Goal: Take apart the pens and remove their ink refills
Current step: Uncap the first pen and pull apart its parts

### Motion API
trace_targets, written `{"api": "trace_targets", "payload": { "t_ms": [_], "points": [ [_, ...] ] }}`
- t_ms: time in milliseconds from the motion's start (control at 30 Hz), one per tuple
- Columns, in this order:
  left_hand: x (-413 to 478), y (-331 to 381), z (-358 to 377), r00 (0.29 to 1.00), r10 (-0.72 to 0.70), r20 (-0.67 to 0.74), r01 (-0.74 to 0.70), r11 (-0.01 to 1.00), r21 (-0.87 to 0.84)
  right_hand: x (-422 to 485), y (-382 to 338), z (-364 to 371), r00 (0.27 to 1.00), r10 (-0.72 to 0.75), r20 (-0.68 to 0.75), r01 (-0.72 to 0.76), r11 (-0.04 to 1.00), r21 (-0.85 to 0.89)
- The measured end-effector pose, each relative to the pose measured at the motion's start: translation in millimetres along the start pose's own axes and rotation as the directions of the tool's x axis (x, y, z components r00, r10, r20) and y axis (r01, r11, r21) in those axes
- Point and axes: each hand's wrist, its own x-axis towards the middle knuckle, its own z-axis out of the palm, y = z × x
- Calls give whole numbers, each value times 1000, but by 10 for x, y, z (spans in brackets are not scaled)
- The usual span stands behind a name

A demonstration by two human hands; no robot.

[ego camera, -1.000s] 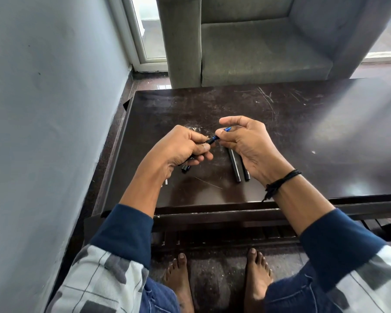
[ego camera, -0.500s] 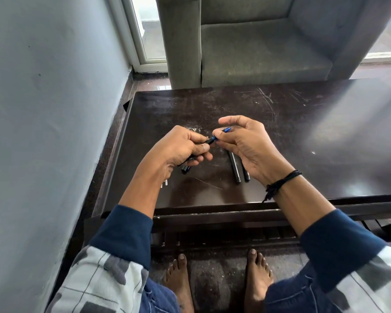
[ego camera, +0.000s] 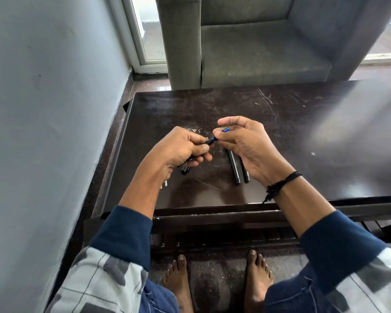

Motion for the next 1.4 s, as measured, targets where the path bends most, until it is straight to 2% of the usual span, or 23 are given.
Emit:
{"api": "trace_targets", "payload": {
  "t_ms": [233,533,700,1033,1200,1400],
  "points": [
    [6,-10,6,1000,1,1,-1,1000,7,13,33,-3,1000,-7,-25,6,999,-39],
    [13,-9,10,1000,4,6,-4,1000,13,16,-4,-1,999,37,-32,-36,999,18],
    [26,-24,7,1000,5,0,-5,1000,10,26,37,-8,999,-15,-36,13,998,-60],
    [22,-21,7,1000,3,4,-3,1000,11,22,4,2,999,29,-45,-30,999,-17],
    [17,-18,14,1000,8,-5,-7,1000,12,12,28,7,999,-5,-38,3,999,-52],
    [17,-16,21,1000,4,-2,-4,1000,14,3,-12,10,999,3,-37,-3,1000,-6]
  ]
}}
